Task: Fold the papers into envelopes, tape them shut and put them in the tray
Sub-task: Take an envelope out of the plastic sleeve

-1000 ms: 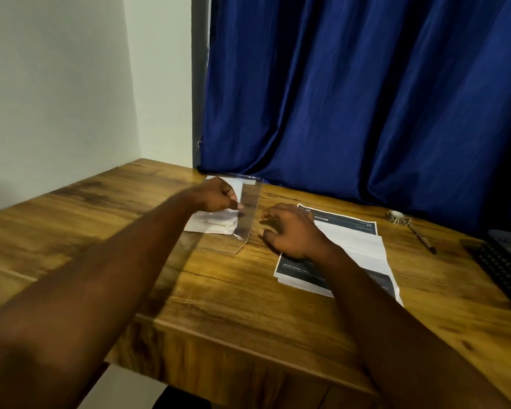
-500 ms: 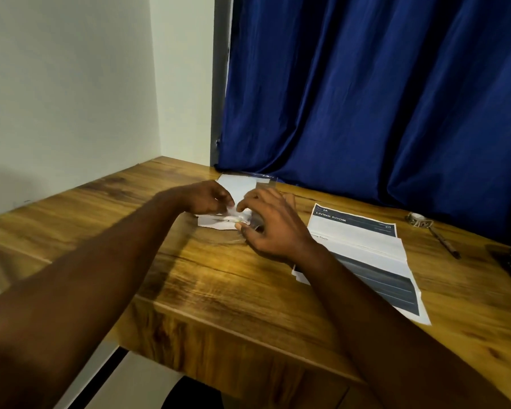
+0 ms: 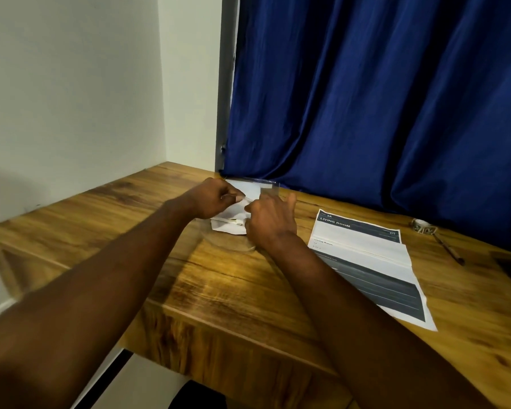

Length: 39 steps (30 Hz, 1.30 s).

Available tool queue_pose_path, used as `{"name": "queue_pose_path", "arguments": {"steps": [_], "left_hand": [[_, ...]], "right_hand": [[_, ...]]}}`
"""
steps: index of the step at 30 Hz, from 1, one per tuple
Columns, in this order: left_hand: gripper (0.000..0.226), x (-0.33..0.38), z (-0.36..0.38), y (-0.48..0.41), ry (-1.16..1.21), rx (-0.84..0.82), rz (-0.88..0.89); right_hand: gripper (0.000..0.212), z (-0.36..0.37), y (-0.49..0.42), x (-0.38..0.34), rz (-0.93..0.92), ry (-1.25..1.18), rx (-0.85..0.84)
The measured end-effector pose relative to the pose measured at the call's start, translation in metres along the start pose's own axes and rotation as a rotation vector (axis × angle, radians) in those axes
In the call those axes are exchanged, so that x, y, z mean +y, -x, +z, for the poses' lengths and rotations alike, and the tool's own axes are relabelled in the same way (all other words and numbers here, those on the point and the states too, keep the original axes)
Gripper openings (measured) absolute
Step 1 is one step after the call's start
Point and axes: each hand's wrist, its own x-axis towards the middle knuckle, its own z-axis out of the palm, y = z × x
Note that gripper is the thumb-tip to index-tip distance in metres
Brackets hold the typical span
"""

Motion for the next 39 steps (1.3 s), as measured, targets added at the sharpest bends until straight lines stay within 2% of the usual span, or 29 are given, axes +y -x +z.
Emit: {"name": "queue_pose_path", "arguments": {"steps": [7, 10, 16, 20, 24, 29, 33, 35, 36, 39], "left_hand": [[0.036, -0.003, 0.001, 0.008, 0.019, 0.037, -0.005], [0.038, -0.003, 0.001, 0.011, 0.067, 0.052, 0.0], [0.033, -0.005, 0.001, 0.009, 0.088, 0.058, -0.049], [0.029, -0.012, 0.0, 0.007, 0.34, 0.068, -0.181], [0.026, -0.018, -0.001, 0.007, 0.478, 0.084, -0.247], [0.025, -0.021, -0.002, 0.009, 0.524, 0.053, -0.261], [0.02, -0.022, -0.001, 0.012, 0.48, 0.059, -0.305], [0.02, -0.023, 0.0, 0.014, 0.493, 0.05, -0.299], [0.028, -0.022, 0.0, 0.015, 0.488, 0.031, -0.299], [0.08, -0.022, -0.001, 0.019, 0.484, -0.094, -0.286]], "right_hand": [[0.025, 0.015, 0.003, -0.003, 0.007, 0.036, -0.017], [0.017, 0.022, 0.004, 0.003, 0.012, -0.017, 0.039], [0.021, 0.024, 0.01, 0.011, -0.064, -0.148, 0.16], [0.018, 0.018, 0.012, 0.021, -0.121, -0.273, 0.29], [0.013, 0.018, 0.015, 0.026, -0.138, -0.371, 0.397], [0.014, 0.02, 0.016, 0.031, -0.168, -0.418, 0.394], [0.022, 0.021, 0.017, 0.031, -0.085, -0.612, 0.418], [0.022, 0.019, 0.015, 0.032, -0.085, -0.632, 0.42], [0.019, 0.019, 0.014, 0.032, -0.095, -0.615, 0.407], [0.014, 0.023, 0.016, 0.033, -0.086, -0.582, 0.33]]}}
